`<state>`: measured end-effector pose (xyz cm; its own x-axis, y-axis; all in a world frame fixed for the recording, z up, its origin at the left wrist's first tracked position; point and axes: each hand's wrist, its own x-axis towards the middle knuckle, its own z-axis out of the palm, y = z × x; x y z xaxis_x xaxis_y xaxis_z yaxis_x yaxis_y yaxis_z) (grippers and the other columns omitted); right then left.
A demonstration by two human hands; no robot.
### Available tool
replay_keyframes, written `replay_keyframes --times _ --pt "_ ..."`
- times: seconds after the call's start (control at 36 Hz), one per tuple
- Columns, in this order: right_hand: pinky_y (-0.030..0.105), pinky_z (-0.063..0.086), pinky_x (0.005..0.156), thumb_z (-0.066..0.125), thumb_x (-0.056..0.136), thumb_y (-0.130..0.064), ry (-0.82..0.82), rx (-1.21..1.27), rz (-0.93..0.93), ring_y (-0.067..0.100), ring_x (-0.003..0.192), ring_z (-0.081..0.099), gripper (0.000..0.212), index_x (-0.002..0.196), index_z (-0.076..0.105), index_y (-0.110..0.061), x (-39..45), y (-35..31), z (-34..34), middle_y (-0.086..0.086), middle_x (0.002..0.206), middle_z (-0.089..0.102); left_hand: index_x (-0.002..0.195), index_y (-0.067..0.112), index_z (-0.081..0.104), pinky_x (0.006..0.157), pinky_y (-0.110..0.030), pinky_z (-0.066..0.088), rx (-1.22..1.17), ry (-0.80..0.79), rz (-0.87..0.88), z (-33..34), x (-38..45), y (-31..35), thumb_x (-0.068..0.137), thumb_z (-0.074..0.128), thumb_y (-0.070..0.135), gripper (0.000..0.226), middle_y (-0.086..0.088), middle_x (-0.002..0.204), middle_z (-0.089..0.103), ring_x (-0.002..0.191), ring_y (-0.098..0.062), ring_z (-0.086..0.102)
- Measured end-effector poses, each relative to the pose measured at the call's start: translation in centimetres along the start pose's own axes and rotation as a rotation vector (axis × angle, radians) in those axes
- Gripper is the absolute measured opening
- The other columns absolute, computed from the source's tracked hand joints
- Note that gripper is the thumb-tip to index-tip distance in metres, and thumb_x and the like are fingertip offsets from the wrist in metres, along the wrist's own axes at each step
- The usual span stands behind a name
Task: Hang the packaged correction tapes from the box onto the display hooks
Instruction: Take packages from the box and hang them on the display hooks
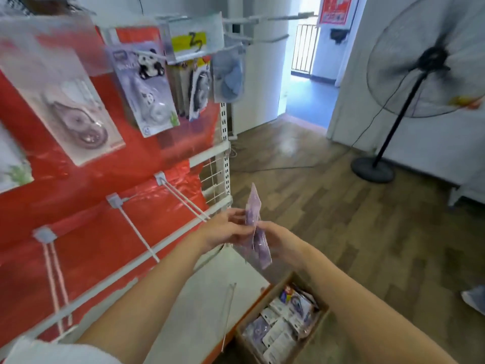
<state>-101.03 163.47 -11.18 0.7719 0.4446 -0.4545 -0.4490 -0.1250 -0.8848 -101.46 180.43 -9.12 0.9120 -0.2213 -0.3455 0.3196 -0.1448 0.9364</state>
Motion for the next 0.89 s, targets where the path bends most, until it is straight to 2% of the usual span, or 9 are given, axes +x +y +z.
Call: replay_keyframes --times 0.08,0.19,0.28,0.42,0.5,0.58,0.64,0.78,0.89 --pt "0.041 0.046 0.098 0.048 0.093 -0.042 0.042 0.178 -0.075 0.030 0.102 0.061 0.046 0.121 0.062 -0.008 -0.9 -2.1 0.7 0.017 0.115 0.065 0.121 0.012 0.054 0.053 -0.015 0.044 0.193 0.195 0.045 0.3 -0.5 1.9 0.083 0.072 0.032 0.047 -0.005 0.099 0.066 0.068 -0.006 0.058" --pt "0.045 0.044 0.099 0.043 0.096 -0.039 -0.035 0.447 -0.115 0.029 0.096 0.064 0.044 0.124 0.062 -0.011 -1.8 -4.9 1.6 0.016 0.114 0.066 0.110 0.017 0.048 0.088 -0.029 0.048 0.244 0.398 0.101 0.5 -1.1 4.2 0.072 0.075 0.053 0.059 0.002 0.107 0.060 0.098 -0.016 0.059" --pt "0.043 0.046 0.094 0.040 0.097 -0.040 -0.034 0.502 -0.147 0.028 0.089 0.068 0.042 0.109 0.069 -0.012 -2.5 -6.8 2.3 0.015 0.105 0.070 0.099 0.016 0.055 0.093 -0.041 0.050 0.343 0.507 0.092 0.3 -1.5 5.5 0.064 0.070 0.069 0.065 -0.006 0.112 0.062 0.104 -0.026 0.061" --pt "0.042 0.050 0.086 0.039 0.101 -0.035 0.075 0.553 -0.255 0.028 0.079 0.069 0.040 0.104 0.065 -0.006 -2.0 -8.5 3.3 0.015 0.089 0.073 0.096 0.018 0.059 0.086 -0.031 0.048 0.120 0.540 0.161 -1.0 -2.7 7.2 0.069 0.076 0.054 0.048 -0.006 0.108 0.065 0.096 -0.023 0.062" --pt "0.045 0.050 0.089 0.043 0.101 -0.031 0.163 0.441 -0.320 0.028 0.076 0.069 0.034 0.095 0.067 -0.007 -1.5 -9.2 4.0 0.012 0.083 0.074 0.104 0.013 0.065 0.077 -0.027 0.047 -0.045 0.520 0.153 -2.2 -3.4 7.9 0.066 0.078 0.053 0.057 -0.005 0.104 0.069 0.090 -0.021 0.065" --pt "0.051 0.050 0.094 0.058 0.093 -0.038 0.204 0.352 -0.367 0.032 0.088 0.070 0.034 0.099 0.070 -0.007 -0.7 -10.3 4.8 0.014 0.096 0.074 0.085 0.014 0.067 0.065 -0.025 0.047 -0.103 0.556 0.179 -3.3 -4.2 8.6 0.070 0.080 0.045 0.037 -0.006 0.090 0.070 0.077 -0.018 0.065" --pt "0.054 0.048 0.098 0.075 0.073 -0.045 0.192 0.286 -0.371 0.036 0.100 0.067 0.054 0.109 0.069 -0.006 -0.5 -11.0 5.3 0.016 0.105 0.072 0.073 0.017 0.063 0.057 -0.024 0.043 -0.107 0.574 0.195 -4.0 -4.7 8.8 0.073 0.079 0.040 0.028 -0.002 0.077 0.066 0.067 -0.013 0.060" --pt "0.058 0.049 0.092 0.068 0.083 -0.004 0.147 0.190 -0.446 0.037 0.093 0.067 0.036 0.117 0.061 0.002 -0.7 -11.4 6.3 0.020 0.105 0.071 0.072 0.009 0.061 0.063 -0.027 0.043 -0.166 0.623 0.171 -5.9 -5.6 8.6 0.073 0.079 0.038 0.034 -0.005 0.072 0.062 0.067 -0.017 0.056" --pt "0.052 0.052 0.092 0.067 0.085 -0.005 0.167 0.189 -0.477 0.037 0.099 0.067 0.031 0.116 0.061 -0.004 -0.3 -11.3 6.7 0.015 0.106 0.071 0.083 0.006 0.063 0.069 -0.031 0.051 -0.236 0.617 0.178 -7.2 -6.3 8.6 0.076 0.079 0.024 0.025 -0.009 0.079 0.068 0.075 -0.024 0.063"
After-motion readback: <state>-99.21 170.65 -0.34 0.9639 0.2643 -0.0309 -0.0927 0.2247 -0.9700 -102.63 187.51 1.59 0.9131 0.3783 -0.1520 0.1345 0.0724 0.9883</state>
